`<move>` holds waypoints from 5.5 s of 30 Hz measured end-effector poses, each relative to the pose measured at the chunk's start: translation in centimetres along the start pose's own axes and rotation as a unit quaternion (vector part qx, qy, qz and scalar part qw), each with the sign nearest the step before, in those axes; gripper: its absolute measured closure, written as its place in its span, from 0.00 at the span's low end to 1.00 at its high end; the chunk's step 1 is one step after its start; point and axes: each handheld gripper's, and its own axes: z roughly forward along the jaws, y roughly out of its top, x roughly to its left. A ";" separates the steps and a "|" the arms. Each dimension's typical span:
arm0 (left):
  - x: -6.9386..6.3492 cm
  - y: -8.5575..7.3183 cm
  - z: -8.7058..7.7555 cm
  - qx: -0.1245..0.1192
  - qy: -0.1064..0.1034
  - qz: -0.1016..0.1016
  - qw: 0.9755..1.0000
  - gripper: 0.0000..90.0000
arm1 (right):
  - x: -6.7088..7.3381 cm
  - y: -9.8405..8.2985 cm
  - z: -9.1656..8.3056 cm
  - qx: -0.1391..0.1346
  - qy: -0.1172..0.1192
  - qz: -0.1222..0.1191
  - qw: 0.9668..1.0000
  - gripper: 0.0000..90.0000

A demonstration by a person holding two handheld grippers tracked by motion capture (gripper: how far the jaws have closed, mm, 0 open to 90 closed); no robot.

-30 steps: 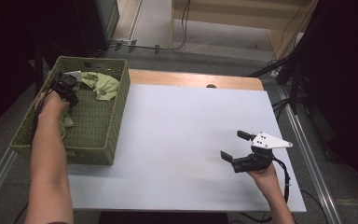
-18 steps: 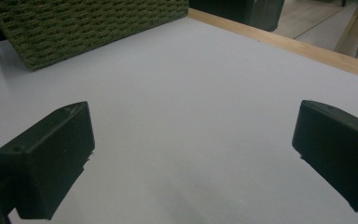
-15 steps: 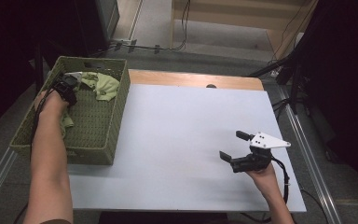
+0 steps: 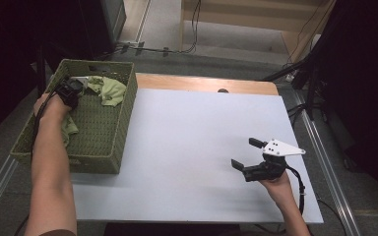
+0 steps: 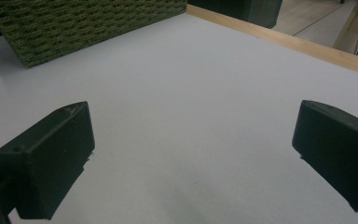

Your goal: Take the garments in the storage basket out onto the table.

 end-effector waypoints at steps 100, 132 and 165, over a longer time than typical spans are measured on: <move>-27.4 5.2 -26.7 -0.467 -0.285 0.319 0.774 0.83 | -0.6 -0.1 -3.5 -0.055 0.009 -0.005 0.998 0.00; -31.3 6.7 -21.5 -0.419 -0.323 0.284 0.799 0.00 | -0.8 -0.4 -3.7 -0.059 0.008 0.001 0.998 0.00; -20.3 -5.8 -20.8 -0.497 -0.310 0.154 0.796 0.00 | -0.6 1.0 -3.5 -0.082 0.005 0.005 0.997 0.00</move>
